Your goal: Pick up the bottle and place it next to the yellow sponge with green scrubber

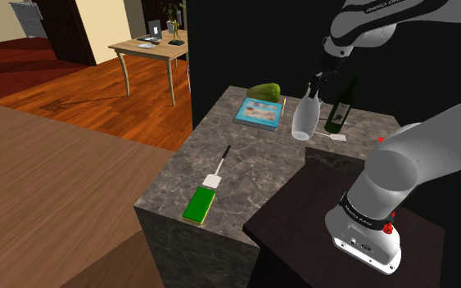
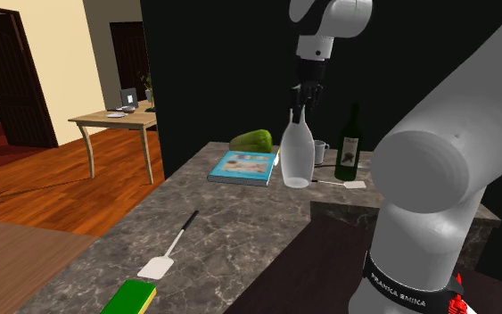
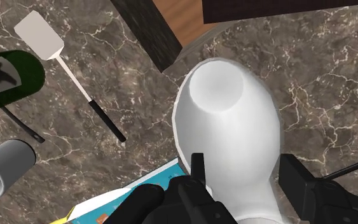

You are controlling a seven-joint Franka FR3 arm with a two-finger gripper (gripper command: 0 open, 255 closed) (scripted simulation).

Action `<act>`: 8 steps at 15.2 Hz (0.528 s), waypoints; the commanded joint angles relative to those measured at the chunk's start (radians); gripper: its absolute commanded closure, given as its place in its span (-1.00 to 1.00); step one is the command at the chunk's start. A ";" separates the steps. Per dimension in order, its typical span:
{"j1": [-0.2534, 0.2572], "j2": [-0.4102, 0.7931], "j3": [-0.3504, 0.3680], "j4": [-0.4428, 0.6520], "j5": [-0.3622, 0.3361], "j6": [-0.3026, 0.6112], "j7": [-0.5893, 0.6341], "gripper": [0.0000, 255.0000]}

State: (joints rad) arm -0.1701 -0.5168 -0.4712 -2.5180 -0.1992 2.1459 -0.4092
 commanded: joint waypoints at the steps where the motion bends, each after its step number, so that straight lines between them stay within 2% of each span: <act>1: 0.002 -0.009 0.009 0.023 0.003 -0.032 0.005 1.00; 8: 0.004 -0.034 0.030 0.099 0.011 -0.133 0.010 1.00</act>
State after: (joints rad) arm -0.1668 -0.5488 -0.4435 -2.4316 -0.1896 2.0275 -0.3993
